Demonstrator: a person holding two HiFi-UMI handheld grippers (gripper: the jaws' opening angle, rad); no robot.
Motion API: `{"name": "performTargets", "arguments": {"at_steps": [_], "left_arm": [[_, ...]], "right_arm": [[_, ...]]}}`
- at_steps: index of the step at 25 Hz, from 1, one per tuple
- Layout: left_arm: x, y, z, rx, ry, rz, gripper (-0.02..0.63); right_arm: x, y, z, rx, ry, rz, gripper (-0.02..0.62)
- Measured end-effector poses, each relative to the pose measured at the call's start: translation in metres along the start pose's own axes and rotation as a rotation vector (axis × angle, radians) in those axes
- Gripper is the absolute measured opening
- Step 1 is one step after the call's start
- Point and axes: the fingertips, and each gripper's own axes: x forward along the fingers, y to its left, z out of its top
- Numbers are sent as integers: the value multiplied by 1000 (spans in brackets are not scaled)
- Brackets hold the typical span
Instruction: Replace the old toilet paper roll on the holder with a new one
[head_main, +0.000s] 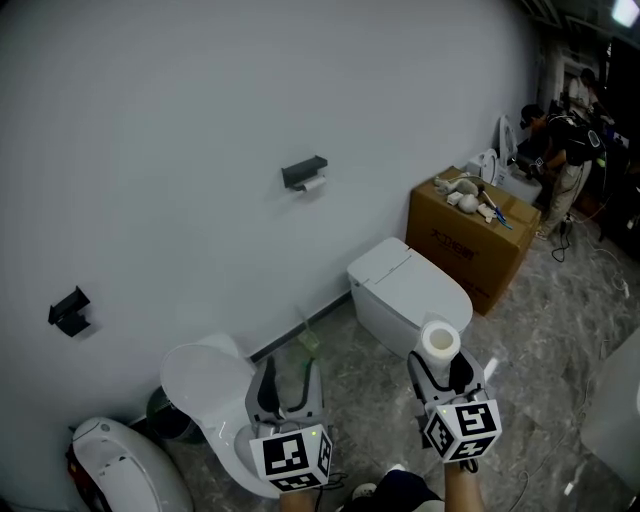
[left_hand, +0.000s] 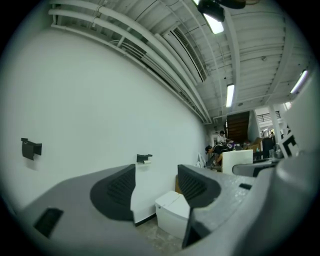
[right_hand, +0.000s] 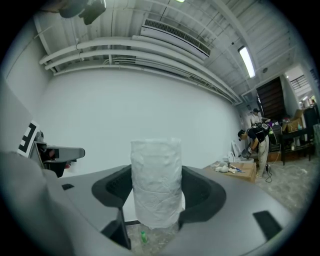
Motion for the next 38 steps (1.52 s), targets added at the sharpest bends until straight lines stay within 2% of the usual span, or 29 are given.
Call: {"name": "performTargets", "arguments": {"at_steps": [12, 18, 30, 38], "left_arm": [[57, 14, -15, 12, 47, 5, 245], [122, 20, -13, 24, 38, 33, 245], [279, 25, 10, 40, 17, 106, 245], [344, 30, 8, 41, 19, 158, 245]], "right_arm": [[62, -13, -6, -8, 27, 9, 304], [130, -35, 1, -32, 25, 21, 304], [291, -97, 39, -50, 2, 84, 304], [362, -123, 41, -42, 8, 125, 304]]}}
